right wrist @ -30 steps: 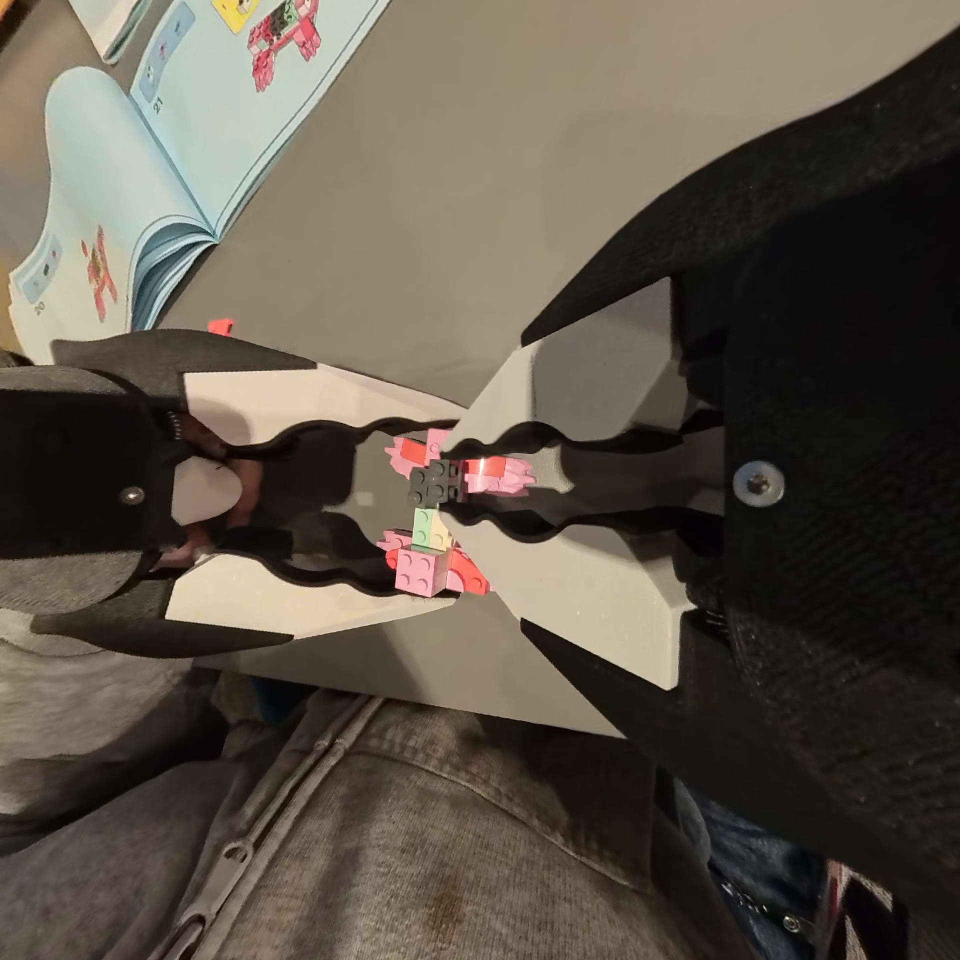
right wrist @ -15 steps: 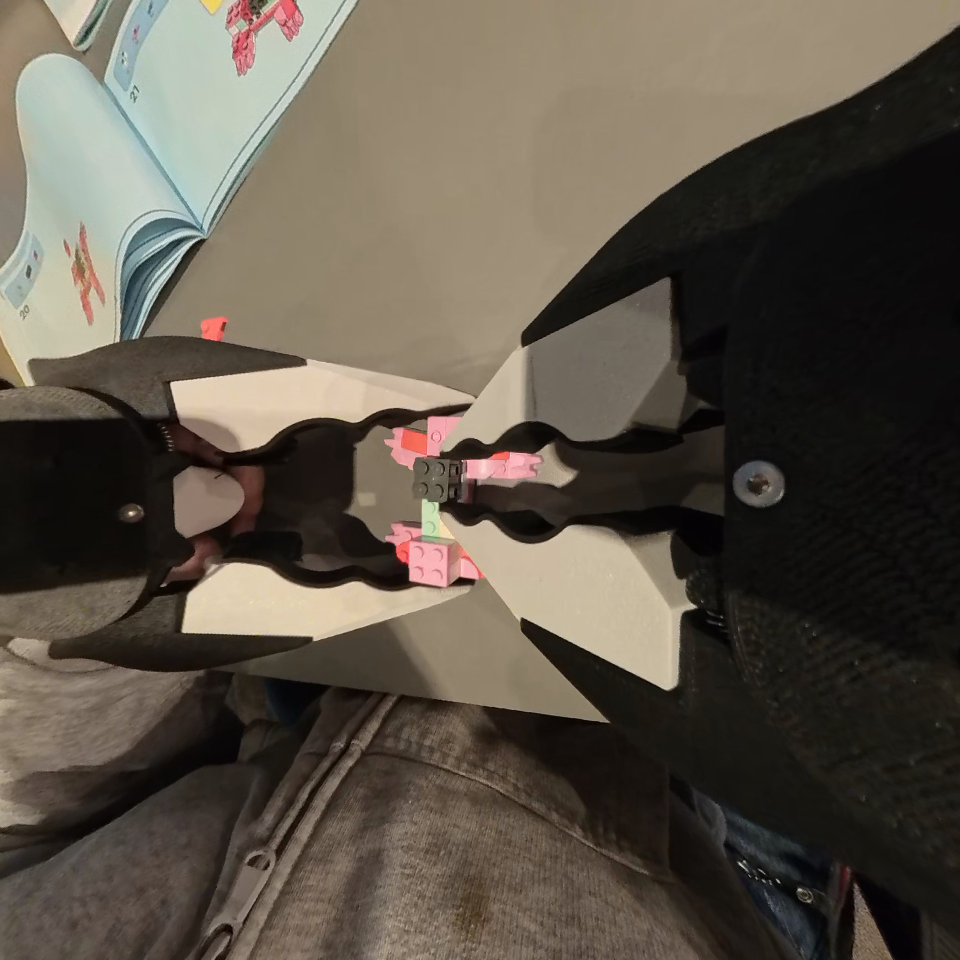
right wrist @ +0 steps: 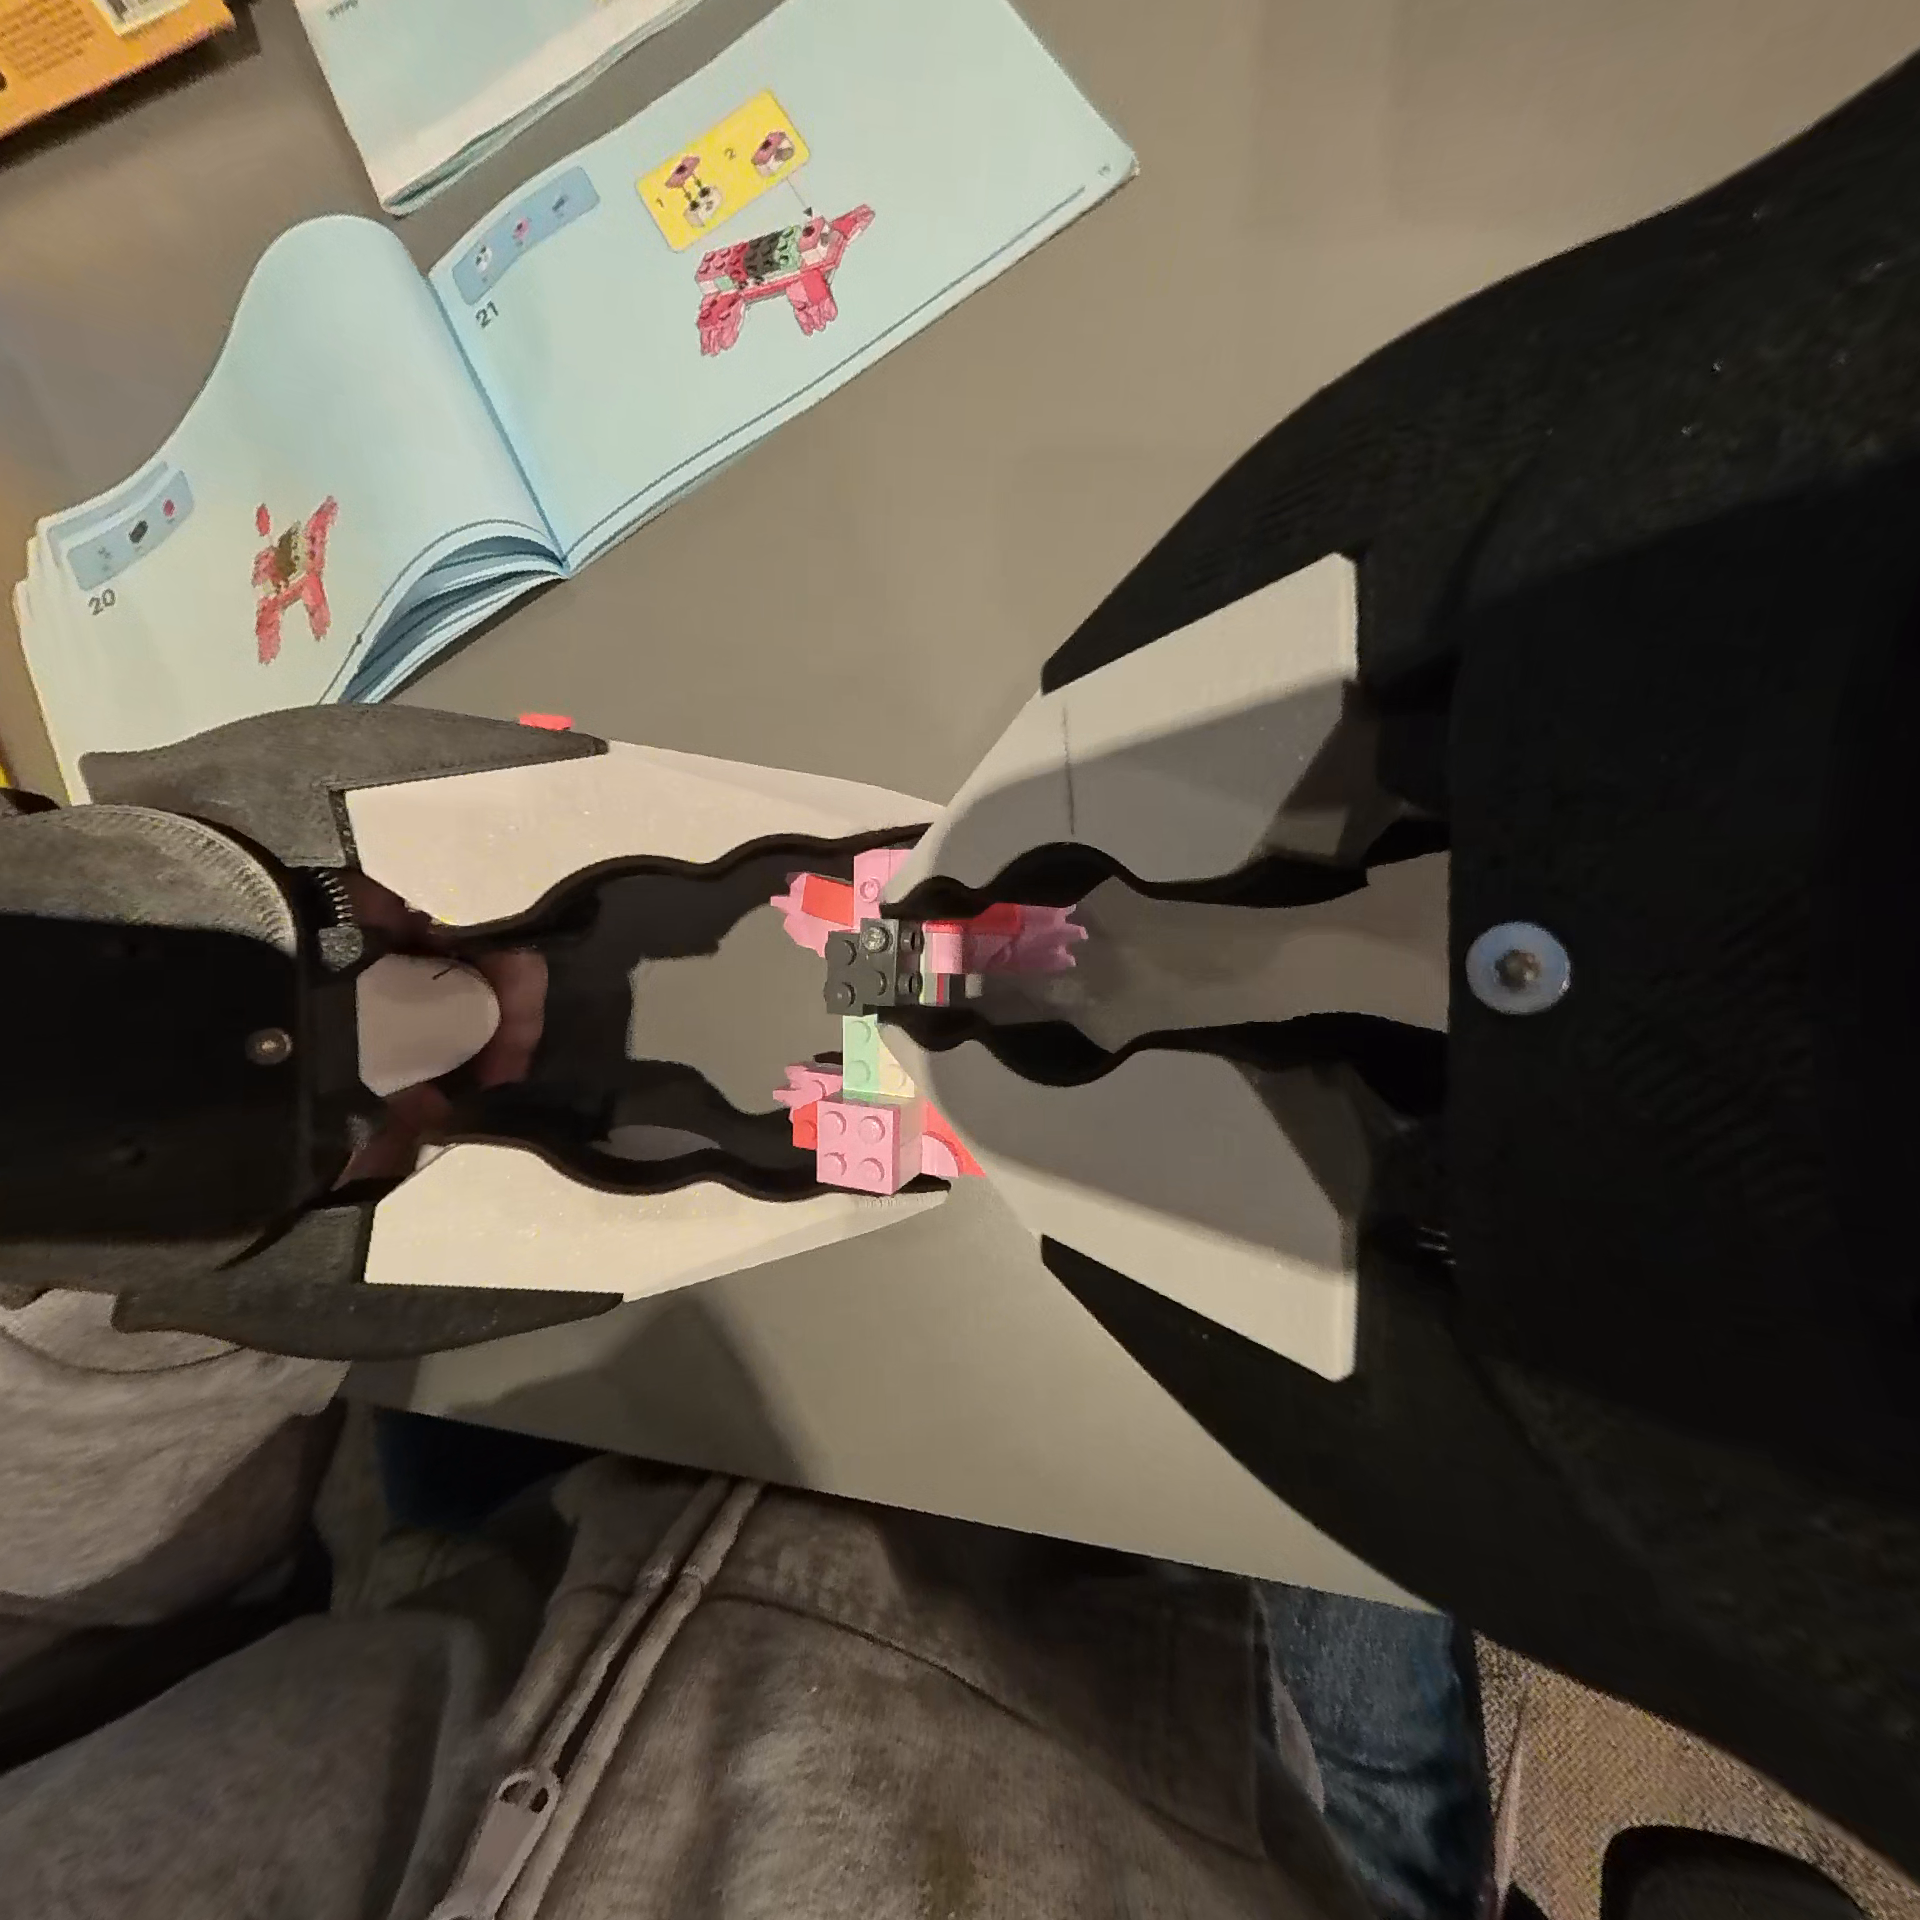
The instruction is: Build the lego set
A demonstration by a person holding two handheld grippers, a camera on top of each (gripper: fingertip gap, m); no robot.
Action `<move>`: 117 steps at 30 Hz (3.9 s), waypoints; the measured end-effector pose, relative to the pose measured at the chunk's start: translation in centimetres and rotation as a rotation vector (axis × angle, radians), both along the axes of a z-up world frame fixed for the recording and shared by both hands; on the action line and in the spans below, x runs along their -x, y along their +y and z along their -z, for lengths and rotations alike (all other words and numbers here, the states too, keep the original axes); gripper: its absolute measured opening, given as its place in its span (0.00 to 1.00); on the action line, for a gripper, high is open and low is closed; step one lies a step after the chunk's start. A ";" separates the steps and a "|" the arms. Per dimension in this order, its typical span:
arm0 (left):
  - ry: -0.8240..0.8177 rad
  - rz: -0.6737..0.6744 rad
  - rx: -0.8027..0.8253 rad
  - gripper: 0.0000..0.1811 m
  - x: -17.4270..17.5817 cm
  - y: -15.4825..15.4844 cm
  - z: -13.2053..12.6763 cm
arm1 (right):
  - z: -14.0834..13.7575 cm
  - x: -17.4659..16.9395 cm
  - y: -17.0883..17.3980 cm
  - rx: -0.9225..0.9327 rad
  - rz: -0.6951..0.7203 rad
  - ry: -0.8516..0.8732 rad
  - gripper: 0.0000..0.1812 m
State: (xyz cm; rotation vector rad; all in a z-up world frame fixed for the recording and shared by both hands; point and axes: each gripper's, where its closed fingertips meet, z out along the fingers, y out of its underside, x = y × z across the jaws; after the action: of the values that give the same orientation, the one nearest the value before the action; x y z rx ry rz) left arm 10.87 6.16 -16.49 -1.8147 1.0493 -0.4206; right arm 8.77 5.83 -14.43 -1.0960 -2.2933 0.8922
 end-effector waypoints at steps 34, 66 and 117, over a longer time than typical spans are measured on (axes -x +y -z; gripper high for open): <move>-0.054 -0.042 -0.086 0.41 0.8 0.5 -1.9 | -2.2 0.6 0.0 0.015 -0.017 0.045 0.19; -0.322 0.173 0.074 0.41 0.1 -2.3 -5.4 | -3.8 1.9 -1.9 -1.052 -0.436 0.693 0.16; 0.522 -0.235 -0.543 0.18 4.0 1.9 -2.3 | 0.7 2.9 4.0 -0.807 -0.066 0.223 0.14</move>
State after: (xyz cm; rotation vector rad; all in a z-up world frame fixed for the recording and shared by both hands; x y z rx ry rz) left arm 6.84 8.07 -14.22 -1.5441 1.1357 0.4703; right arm 5.83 9.81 -15.14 -0.5311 -2.1707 0.0492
